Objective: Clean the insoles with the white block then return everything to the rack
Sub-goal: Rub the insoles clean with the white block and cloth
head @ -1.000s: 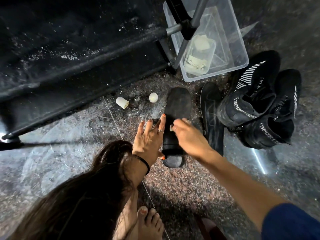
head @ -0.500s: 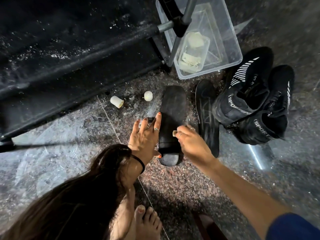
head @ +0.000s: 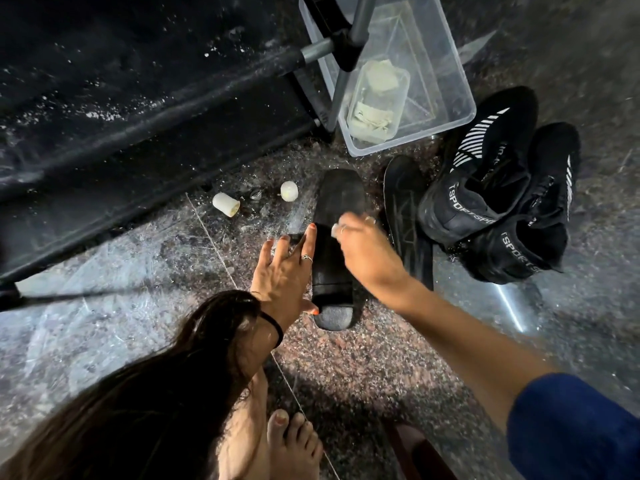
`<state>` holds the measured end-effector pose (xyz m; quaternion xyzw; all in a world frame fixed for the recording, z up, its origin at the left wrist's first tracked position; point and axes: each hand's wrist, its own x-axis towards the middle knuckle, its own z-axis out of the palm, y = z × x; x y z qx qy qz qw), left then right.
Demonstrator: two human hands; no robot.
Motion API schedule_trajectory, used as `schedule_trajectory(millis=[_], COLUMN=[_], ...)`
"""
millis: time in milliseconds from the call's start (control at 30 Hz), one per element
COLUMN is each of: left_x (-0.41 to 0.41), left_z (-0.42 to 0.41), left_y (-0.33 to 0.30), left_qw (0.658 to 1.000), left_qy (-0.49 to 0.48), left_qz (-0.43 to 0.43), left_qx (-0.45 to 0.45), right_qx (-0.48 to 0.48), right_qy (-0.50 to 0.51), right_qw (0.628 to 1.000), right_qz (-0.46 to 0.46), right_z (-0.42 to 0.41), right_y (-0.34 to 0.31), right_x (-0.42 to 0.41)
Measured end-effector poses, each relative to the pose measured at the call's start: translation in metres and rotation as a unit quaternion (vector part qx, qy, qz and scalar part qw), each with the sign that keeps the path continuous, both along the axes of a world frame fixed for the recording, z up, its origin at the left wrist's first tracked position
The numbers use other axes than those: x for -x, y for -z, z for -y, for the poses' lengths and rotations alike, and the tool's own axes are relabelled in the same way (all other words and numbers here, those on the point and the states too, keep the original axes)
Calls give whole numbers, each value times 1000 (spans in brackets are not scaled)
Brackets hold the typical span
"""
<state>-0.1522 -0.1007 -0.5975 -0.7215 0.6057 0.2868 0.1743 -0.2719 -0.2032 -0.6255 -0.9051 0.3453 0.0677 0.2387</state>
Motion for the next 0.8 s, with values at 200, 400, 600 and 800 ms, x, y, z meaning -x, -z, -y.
schedule_trajectory(millis=[200, 400, 600, 800], left_x=[1, 0, 0, 0], left_z=[-1, -1, 0, -2], left_y=[1, 1, 1, 0], left_qw=[1000, 1000, 1000, 1000], left_qy=[4, -1, -14, -2], left_qz=[7, 1, -15, 6], left_qx=[-6, 0, -6, 9], right_qx=[5, -5, -27, 27], right_qy=[-6, 131, -57, 30], right_qw=[1000, 991, 998, 999], right_qz=[12, -8, 0, 1], right_z=[14, 26, -21, 32], right_y=[-1, 9, -2, 1], right_x=[-14, -33, 0, -17])
